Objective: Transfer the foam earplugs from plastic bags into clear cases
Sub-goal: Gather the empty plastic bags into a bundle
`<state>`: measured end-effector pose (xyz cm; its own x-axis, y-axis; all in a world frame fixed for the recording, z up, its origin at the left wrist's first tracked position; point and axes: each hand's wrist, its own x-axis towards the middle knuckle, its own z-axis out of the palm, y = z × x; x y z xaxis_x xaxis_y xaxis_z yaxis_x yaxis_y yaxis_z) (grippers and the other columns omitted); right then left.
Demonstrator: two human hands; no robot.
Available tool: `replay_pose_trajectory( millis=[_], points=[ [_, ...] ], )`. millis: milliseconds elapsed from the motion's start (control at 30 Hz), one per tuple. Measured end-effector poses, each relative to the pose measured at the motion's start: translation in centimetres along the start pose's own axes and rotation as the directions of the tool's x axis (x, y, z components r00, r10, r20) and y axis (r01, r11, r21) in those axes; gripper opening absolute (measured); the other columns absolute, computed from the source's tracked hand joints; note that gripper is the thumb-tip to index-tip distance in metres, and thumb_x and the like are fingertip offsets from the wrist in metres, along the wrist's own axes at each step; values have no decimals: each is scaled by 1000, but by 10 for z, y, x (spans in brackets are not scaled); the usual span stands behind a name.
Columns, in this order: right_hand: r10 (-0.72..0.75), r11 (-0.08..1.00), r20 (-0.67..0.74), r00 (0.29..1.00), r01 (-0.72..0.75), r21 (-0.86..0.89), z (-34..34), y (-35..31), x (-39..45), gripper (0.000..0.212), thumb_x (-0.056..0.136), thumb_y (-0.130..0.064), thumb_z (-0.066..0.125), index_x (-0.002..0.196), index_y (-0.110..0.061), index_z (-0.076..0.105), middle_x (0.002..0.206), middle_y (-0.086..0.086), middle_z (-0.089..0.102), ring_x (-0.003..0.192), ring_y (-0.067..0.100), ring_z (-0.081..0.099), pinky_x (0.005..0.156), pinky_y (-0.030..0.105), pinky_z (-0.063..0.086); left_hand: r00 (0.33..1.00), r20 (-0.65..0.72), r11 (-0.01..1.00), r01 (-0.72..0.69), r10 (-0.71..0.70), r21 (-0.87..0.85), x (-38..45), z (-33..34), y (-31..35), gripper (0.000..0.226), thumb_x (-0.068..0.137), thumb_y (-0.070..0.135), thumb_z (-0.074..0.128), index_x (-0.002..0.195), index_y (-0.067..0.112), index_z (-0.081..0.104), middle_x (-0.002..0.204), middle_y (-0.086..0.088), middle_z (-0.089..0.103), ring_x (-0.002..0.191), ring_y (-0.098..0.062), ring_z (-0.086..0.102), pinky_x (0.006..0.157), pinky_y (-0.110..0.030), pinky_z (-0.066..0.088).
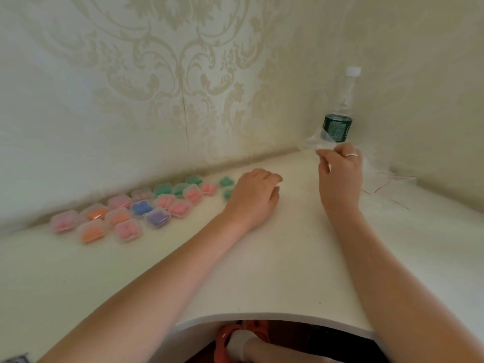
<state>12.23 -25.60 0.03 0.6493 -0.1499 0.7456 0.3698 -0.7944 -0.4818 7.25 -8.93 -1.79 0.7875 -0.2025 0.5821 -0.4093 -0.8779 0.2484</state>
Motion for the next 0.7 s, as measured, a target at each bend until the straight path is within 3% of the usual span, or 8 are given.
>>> replay_pose_trajectory(
  millis=[67,133,200,300,400,533,633,700],
  points=[
    [112,982,67,991,-100,-163,2,21,2,24,92,-5,51,102,-2,72,102,14,54,101,32,43,77,35,37,998,64,999,-23,24,-25,7,13,18,32,97,19,45,125,9,57,123,-10,60,124,-24,46,102,-32,28],
    [285,898,205,936,-187,-397,4,32,2,29,97,-18,45,104,-4,70,112,14,55,110,34,40,88,39,33,995,100,999,-19,24,-44,13,22,30,32,98,21,44,125,9,57,123,-10,59,125,-25,44,103,-32,28],
    [384,844,232,894,-238,-480,5,33,1,34,100,-24,37,108,-10,66,114,12,59,115,33,38,93,40,29,993,118,999,-15,21,-51,16,27,36,31,98,22,44,122,8,59,120,-11,60,123,-26,46,101,-33,30],
    [384,844,116,916,-298,-445,2,26,2,30,97,-17,33,110,-16,60,105,9,65,113,31,41,92,41,26,992,127,998,7,0,-59,16,26,35,32,98,24,43,121,8,58,119,-10,61,121,-26,47,99,-33,33],
    [350,895,-34,936,-345,-283,-7,23,-3,33,95,-13,34,118,-21,56,110,3,66,114,27,41,91,40,23,991,122,995,60,-49,-83,17,23,36,39,99,32,44,131,11,52,133,-7,54,129,-22,40,104,-29,27],
    [502,865,-149,852,-495,87,-30,28,2,34,92,-7,33,117,-19,53,114,2,64,118,26,42,95,37,27,958,283,993,77,-48,-93,28,36,49,79,89,54,53,151,23,15,160,-4,10,146,-18,6,119,-34,9],
    [455,890,-122,882,-454,38,-49,58,17,32,94,-14,39,123,-16,50,125,5,59,123,29,41,102,44,32,922,386,981,94,-22,-169,48,53,64,108,76,64,62,150,33,-9,158,-5,-18,145,-22,-18,119,-43,-1],
    [384,921,38,922,-380,-86,-54,83,30,35,96,-27,43,130,-22,47,135,3,52,130,27,37,105,46,30,927,374,985,65,1,-162,62,65,75,116,70,70,64,148,36,-14,157,-6,-22,143,-25,-23,118,-48,-4]
  ],
)
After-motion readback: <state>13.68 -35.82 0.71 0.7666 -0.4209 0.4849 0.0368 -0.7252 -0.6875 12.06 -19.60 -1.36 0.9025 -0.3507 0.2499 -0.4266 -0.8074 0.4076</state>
